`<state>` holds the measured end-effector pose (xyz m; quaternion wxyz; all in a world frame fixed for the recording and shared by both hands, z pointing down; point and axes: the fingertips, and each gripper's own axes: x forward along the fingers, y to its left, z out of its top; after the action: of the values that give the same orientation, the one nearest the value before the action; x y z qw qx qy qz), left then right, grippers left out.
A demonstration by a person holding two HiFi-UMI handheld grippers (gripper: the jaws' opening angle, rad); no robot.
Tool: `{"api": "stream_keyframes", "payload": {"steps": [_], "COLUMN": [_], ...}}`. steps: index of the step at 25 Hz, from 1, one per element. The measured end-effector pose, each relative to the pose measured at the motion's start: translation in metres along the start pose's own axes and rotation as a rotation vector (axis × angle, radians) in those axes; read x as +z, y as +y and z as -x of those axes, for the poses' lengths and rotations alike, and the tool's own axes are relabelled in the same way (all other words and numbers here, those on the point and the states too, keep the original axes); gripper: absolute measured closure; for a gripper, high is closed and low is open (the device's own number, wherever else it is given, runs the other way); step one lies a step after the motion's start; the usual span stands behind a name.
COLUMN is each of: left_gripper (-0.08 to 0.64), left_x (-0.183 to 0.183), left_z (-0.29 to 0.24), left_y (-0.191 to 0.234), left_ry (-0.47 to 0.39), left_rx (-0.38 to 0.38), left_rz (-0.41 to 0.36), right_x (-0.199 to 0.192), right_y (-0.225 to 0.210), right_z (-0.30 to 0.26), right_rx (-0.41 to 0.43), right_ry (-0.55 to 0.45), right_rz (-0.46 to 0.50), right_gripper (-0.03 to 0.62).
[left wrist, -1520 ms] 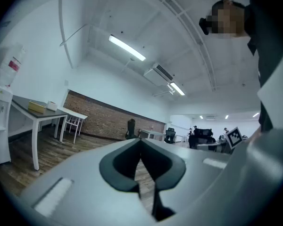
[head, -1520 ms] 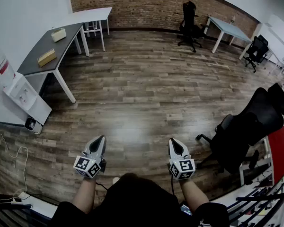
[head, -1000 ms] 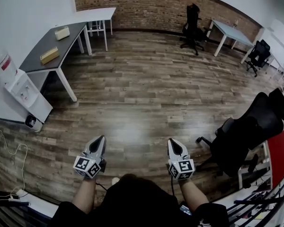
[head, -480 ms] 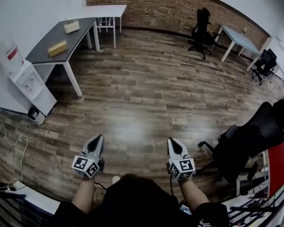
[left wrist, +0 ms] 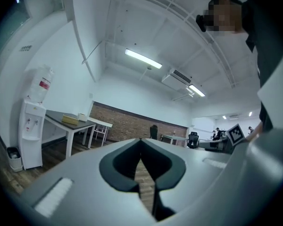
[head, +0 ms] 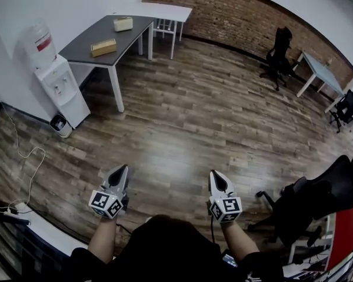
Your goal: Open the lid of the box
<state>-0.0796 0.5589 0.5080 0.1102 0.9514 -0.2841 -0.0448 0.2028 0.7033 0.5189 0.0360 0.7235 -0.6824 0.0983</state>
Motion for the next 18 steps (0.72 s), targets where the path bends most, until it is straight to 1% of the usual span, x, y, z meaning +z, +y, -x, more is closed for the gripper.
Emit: {"api": "stream_keyframes", "payload": {"steps": [6, 11, 15, 18], "left_gripper": [0.56, 0.56, 0.56, 0.56], "left_x": [0.01, 0.014, 0.011, 0.013], "left_z": [0.041, 0.083, 0.099, 0.101], "left_y": [0.047, 0.084, 0.099, 0.107], "left_ry": [-0.017, -0.023, -0.038, -0.054], "left_rx": [0.098, 0.22, 0.258, 0.278], "left_rz": [-0.017, 0.0, 0.019, 0.026], "right_x": [0.007, 0.015, 0.019, 0.019], "right_y": [0.049, 0.094, 0.112, 0.116], "right_z": [-0.046, -0.075, -0.088, -0.102], "right_rx": [0.089, 0.165, 0.221, 0.253], "right_ry": [0.015, 0.022, 0.028, 0.032], "right_rz": [0.037, 0.044, 0.07, 0.088], "right_gripper": [0.589, 0.589, 0.589, 0.589]}}
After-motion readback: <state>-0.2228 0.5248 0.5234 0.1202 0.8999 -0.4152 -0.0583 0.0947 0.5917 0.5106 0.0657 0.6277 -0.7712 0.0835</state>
